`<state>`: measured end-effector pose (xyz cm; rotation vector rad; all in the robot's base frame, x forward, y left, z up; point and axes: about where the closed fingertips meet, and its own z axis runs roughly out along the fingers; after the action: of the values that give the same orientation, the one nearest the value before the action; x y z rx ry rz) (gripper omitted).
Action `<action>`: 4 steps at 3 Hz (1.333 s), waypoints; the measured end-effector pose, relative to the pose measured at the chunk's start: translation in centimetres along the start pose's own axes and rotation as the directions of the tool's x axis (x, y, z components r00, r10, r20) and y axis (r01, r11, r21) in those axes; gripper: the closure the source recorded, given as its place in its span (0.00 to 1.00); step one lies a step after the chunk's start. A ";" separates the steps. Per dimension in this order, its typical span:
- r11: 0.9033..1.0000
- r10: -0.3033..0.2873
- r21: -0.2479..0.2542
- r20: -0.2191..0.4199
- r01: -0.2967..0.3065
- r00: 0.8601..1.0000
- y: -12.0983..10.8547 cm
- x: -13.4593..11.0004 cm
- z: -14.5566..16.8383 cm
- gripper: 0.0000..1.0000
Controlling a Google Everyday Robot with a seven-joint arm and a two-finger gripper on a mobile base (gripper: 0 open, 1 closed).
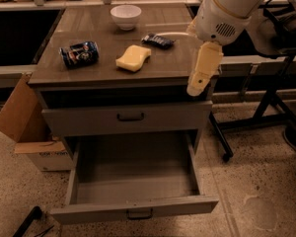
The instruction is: Place pepsi can into middle drawer
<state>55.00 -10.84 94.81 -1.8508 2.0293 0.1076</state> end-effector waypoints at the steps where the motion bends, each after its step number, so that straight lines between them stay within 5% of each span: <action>1: 1.000 0.000 0.000 0.000 0.000 1.000 0.0 0.0 0.0 0.00; 4: 0.997 -0.020 0.078 0.186 0.006 0.982 -8.7 -8.4 5.6 0.00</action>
Offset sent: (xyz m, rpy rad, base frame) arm 0.0686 0.0505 -0.0087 0.1427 -0.0601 0.0491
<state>65.22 -2.24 94.25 -1.7373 1.8672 0.1892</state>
